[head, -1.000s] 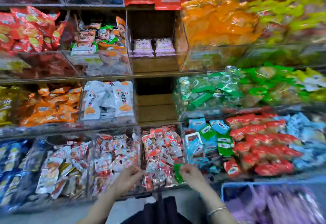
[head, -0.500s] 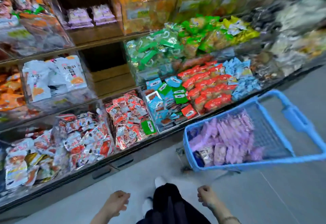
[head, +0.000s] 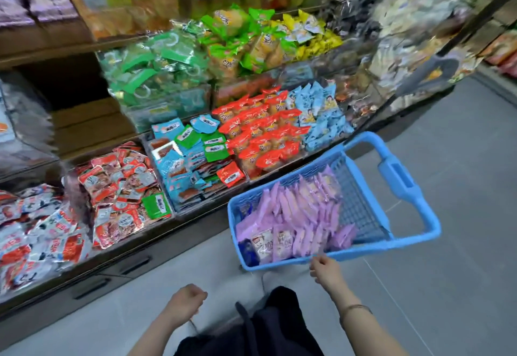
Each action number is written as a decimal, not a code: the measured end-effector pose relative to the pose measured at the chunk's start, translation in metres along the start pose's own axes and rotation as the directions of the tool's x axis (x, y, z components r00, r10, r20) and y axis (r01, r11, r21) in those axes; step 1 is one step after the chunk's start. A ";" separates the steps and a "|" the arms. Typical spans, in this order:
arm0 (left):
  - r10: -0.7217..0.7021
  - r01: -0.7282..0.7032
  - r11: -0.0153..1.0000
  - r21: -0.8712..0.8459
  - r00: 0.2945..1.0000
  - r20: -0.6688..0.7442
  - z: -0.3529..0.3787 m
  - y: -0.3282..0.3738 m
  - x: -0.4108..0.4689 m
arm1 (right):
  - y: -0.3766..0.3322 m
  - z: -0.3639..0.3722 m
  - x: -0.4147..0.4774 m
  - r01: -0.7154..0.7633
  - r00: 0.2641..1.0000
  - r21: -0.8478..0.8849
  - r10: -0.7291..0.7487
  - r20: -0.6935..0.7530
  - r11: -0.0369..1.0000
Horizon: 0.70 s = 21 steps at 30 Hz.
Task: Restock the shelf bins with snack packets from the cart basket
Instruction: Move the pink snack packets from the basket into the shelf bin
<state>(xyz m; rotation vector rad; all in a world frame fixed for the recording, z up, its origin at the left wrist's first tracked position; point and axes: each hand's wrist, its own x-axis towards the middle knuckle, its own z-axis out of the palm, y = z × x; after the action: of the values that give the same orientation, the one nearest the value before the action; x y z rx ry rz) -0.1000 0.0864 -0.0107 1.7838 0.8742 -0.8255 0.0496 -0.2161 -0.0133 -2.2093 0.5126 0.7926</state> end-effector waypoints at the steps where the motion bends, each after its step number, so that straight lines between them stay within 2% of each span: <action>1: 0.004 -0.004 1.000 0.005 1.000 -0.012 0.014 0.011 0.005 | -0.003 -0.014 0.010 0.024 1.000 -0.035 -0.024 -0.011 0.999; 7: 0.029 -0.022 0.998 0.060 0.993 -0.115 0.093 0.066 0.037 | -0.021 -0.090 0.084 0.099 0.995 -0.239 -0.103 -0.005 0.966; 11: 0.071 -0.033 0.965 0.262 0.988 -0.136 0.126 0.084 0.054 | -0.021 -0.117 0.124 0.099 0.995 -0.331 -0.083 0.061 0.938; 15: 0.073 -0.024 0.926 0.376 0.991 -0.116 0.150 0.096 0.060 | -0.011 -0.124 0.154 0.023 0.984 -0.422 0.054 0.170 0.906; 21: 0.007 0.060 0.867 0.494 0.991 -0.132 0.162 0.097 0.060 | 0.002 -0.107 0.180 -0.133 0.946 -0.331 0.219 0.238 0.934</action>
<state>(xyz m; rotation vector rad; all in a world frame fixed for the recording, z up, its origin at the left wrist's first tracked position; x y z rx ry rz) -0.0120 -0.0818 -0.0685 2.3026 0.8159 -1.0299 0.2212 -0.3184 -0.0767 -2.3049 0.4801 1.3327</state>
